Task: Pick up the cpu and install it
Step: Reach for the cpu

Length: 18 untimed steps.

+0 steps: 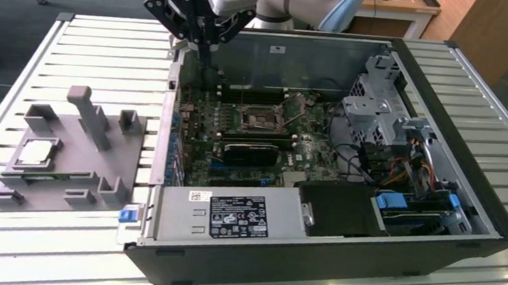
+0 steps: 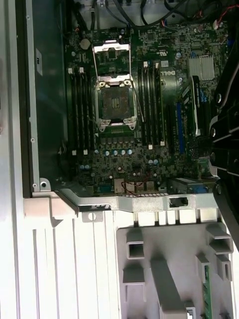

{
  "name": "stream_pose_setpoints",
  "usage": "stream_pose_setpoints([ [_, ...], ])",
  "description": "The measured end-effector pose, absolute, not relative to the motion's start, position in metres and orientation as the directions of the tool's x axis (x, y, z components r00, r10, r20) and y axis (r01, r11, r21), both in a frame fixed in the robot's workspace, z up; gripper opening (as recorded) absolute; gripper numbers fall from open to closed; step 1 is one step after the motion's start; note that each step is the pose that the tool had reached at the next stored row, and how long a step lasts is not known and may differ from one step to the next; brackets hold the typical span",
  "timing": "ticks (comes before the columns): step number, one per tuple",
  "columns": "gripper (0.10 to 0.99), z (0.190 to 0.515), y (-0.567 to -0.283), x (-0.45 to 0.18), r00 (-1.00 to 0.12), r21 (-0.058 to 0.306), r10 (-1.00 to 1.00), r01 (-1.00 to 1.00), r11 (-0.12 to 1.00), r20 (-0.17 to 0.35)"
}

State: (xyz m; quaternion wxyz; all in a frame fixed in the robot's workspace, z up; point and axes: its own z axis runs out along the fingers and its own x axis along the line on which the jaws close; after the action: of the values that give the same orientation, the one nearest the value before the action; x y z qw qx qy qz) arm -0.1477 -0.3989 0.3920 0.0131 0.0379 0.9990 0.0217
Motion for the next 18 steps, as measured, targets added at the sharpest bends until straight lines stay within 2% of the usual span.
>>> stream_pose_setpoints([
  [18, 0.106, 0.3910, -0.3989, -0.1551, -0.997, 0.044, 0.076, 0.075, 0.996, -0.024],
])
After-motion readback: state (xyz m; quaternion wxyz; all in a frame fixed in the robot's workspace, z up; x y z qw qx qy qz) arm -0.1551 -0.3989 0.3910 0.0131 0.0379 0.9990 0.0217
